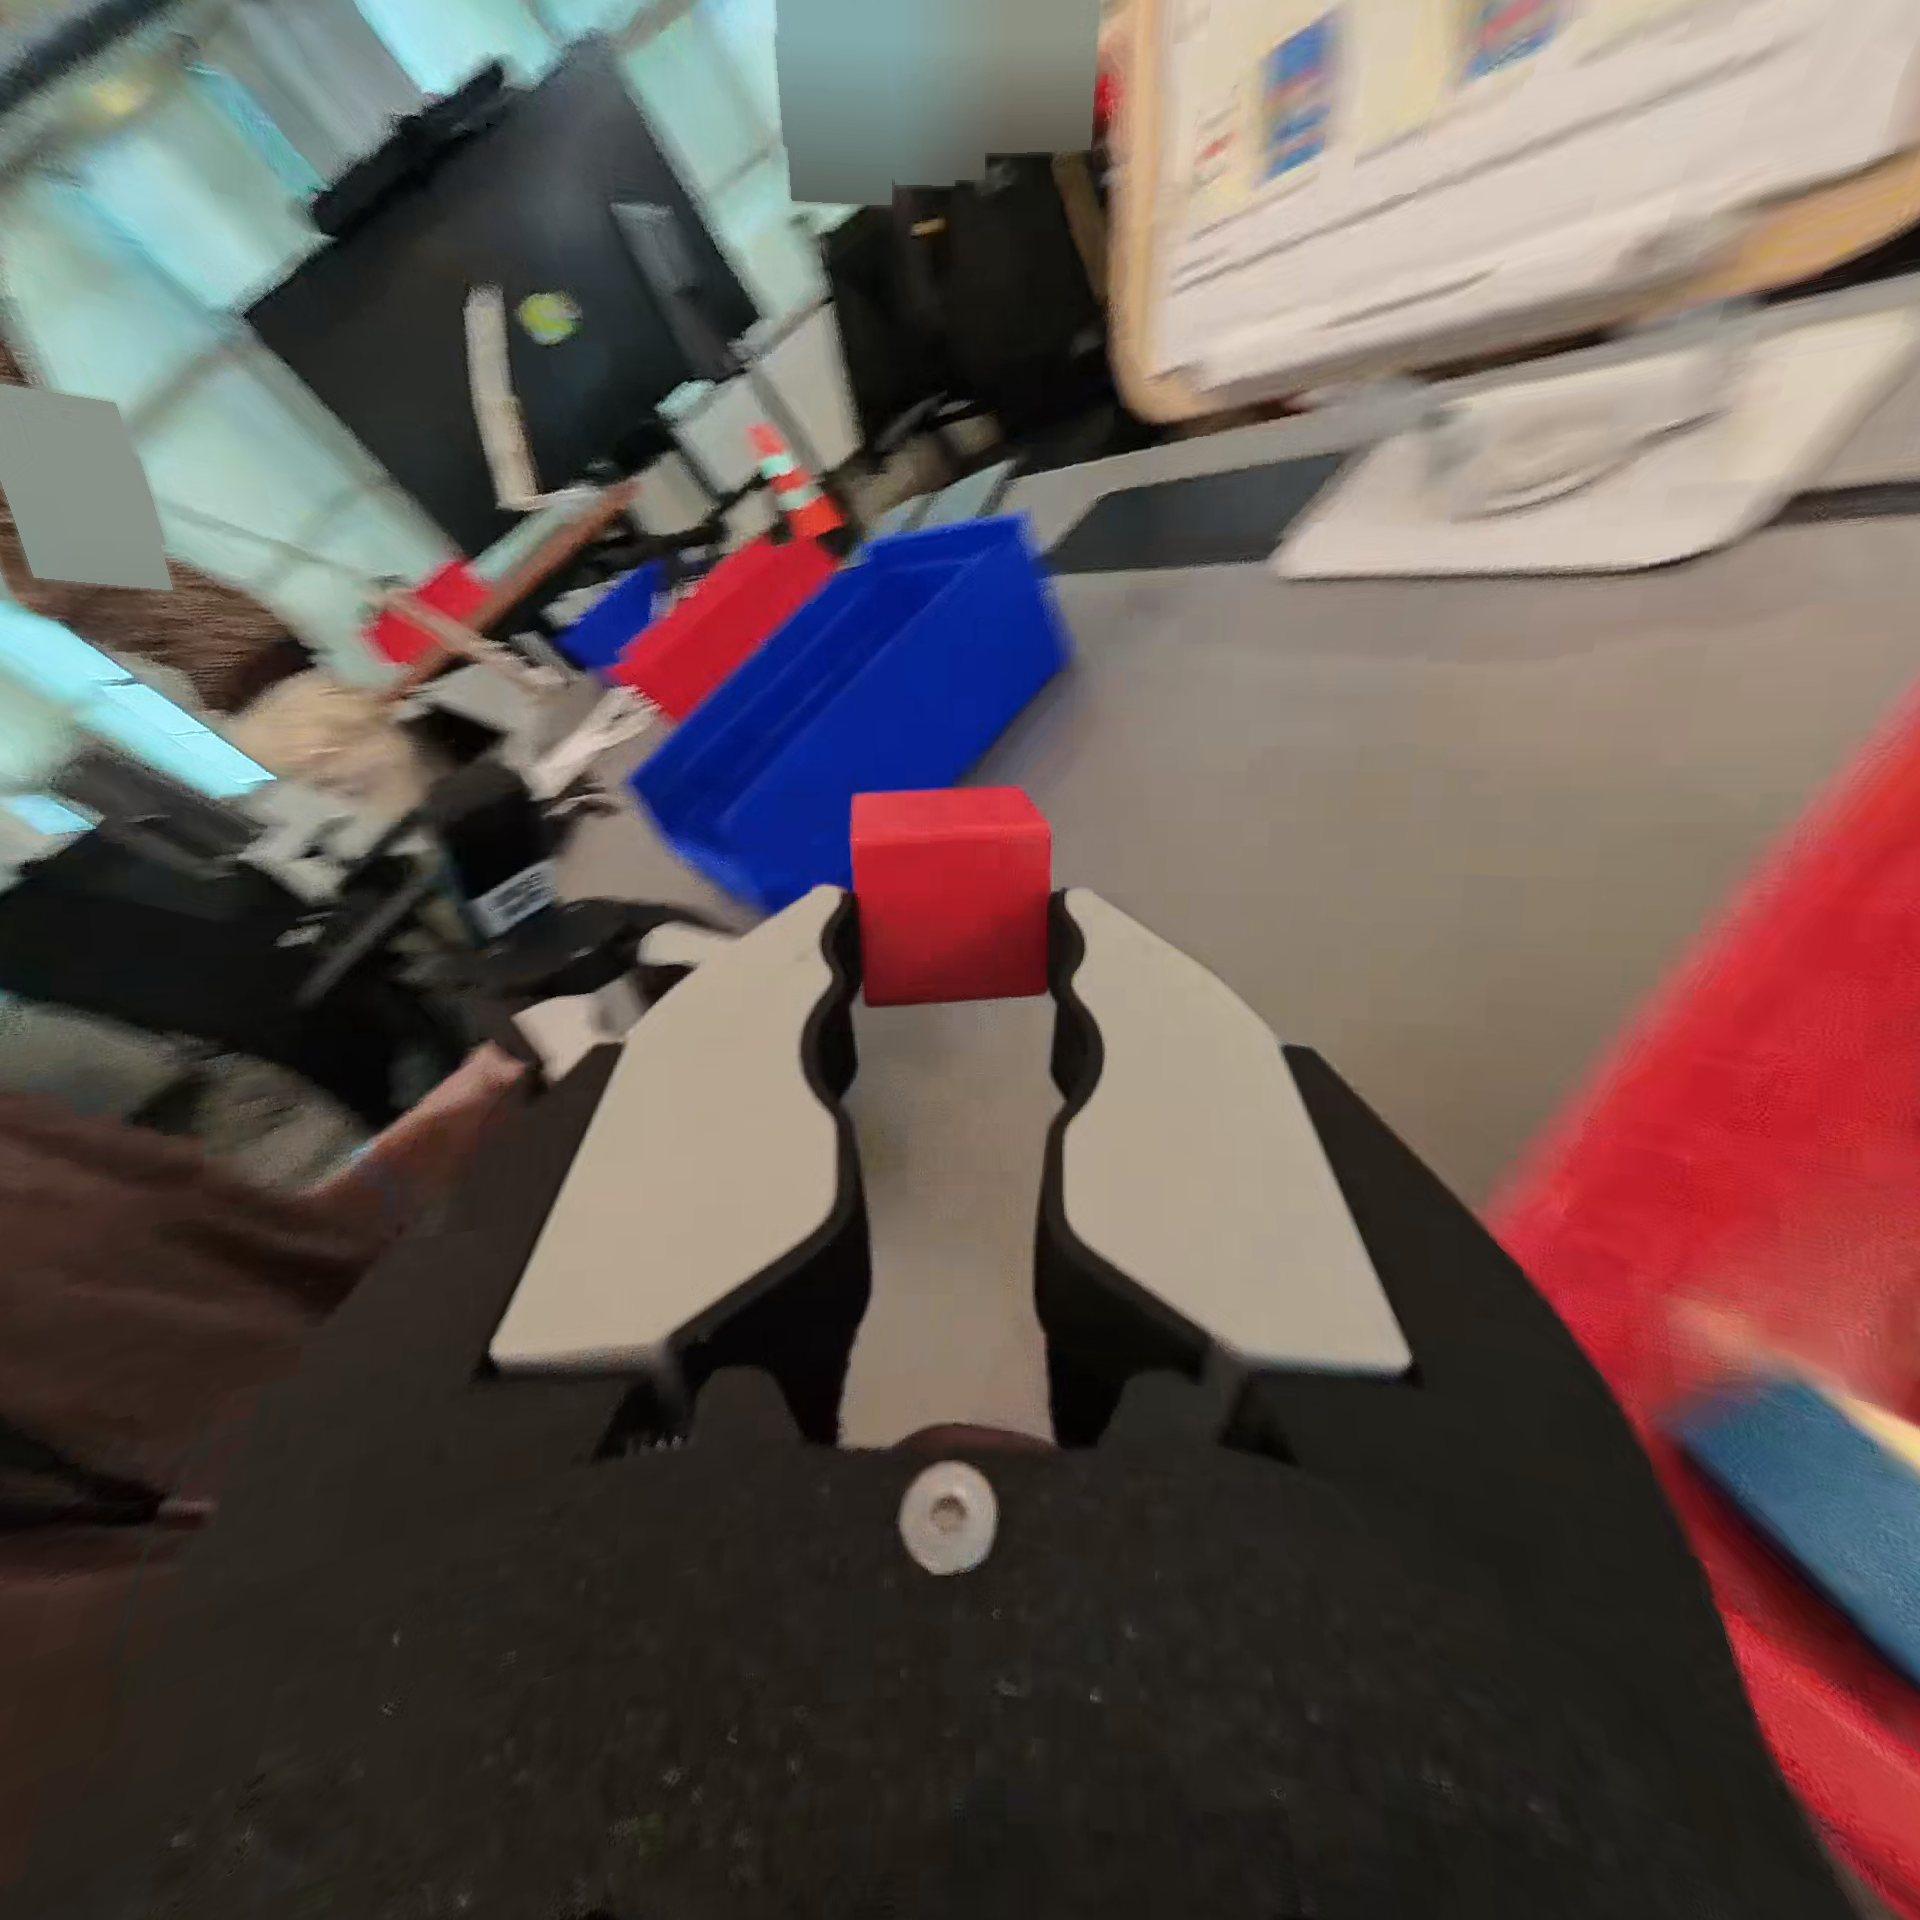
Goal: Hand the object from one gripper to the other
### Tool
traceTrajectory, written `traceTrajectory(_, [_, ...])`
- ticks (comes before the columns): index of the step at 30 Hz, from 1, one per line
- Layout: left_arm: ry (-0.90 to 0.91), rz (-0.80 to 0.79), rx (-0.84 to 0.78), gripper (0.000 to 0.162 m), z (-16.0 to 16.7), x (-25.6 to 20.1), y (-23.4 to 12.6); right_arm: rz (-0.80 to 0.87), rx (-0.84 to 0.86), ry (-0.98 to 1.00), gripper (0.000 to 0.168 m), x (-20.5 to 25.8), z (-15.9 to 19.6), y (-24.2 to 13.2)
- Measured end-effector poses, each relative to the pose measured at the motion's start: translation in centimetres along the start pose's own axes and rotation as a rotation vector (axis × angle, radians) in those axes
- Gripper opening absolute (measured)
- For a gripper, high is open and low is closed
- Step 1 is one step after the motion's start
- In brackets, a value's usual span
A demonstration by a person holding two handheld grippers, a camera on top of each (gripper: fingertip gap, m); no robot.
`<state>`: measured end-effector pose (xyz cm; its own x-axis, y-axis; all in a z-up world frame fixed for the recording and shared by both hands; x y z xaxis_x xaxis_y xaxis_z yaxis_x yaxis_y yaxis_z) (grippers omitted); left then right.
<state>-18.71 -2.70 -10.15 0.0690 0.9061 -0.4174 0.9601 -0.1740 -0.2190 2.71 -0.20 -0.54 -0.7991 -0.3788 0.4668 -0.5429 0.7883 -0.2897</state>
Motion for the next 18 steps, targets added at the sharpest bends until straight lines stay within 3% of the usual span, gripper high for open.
traceTrajectory(4, [-0.014, 0.030, -0.008, 0.063, 0.3, -1.0, 0.6, 0.447, 0.039, -0.141, 0.034, -9.3, -3.7, -4.6])
traceTrajectory(7, [0.008, 0.038, 0.033, 0.063, 0.5, -1.2, 1.3, 0.650, 0.173, -0.224, 0.034, -15.3, -4.3, -5.0])
traceTrajectory(18, [0.011, 0.033, 0.060, 0.062, 1.2, -1.7, 1.5, 0.725, 0.758, -0.239, 0.034, -27.0, 0.5, 2.7])
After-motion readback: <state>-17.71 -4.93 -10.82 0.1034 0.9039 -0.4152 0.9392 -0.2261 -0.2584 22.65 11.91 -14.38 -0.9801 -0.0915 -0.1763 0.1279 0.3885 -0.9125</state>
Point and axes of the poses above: each gripper's, where its closed fingertips meet, y out along the fingers, z out of its underside, x = y × z across the jaws, the point moved 2 cm from there along -y, back along the fingers, and after that the axes turned 12 degrees about z, right-handed, at the moved point
